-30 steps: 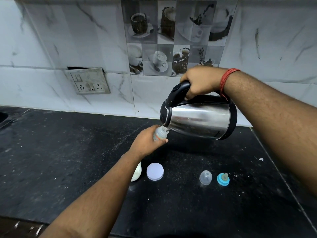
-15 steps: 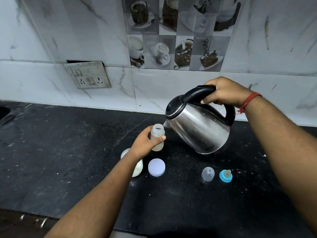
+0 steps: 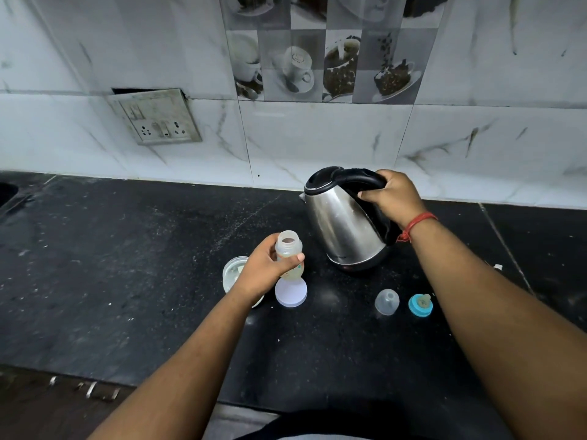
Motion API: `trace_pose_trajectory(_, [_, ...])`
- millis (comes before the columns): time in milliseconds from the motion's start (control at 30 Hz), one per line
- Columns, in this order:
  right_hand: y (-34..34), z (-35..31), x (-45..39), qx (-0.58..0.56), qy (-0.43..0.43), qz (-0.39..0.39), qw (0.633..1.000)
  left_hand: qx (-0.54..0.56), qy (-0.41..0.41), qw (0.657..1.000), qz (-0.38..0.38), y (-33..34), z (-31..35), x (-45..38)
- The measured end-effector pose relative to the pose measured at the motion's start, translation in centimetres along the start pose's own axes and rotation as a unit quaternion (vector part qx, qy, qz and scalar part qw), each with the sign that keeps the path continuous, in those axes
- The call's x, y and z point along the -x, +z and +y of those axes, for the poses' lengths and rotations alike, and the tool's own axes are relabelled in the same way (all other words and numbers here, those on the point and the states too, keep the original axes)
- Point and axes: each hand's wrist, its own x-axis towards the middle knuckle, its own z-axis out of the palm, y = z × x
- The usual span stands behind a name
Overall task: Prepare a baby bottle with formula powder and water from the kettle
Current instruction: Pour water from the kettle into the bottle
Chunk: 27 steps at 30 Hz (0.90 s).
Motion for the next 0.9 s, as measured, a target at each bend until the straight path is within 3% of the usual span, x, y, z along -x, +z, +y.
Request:
trace_pose_trajectory(467, [1.6,4.1,-0.2,-0.104,0.036,0.02,0.994,-0.01,0.028,1.0,-0.004,0.6,1.7,0.0])
trace_pose_trajectory(900, [-0.3,7.8,-0.7,-0.023,0.095,0.023,0.995,-0.043,0.034,0.998,-0.041,3.7,1.8,-0.6])
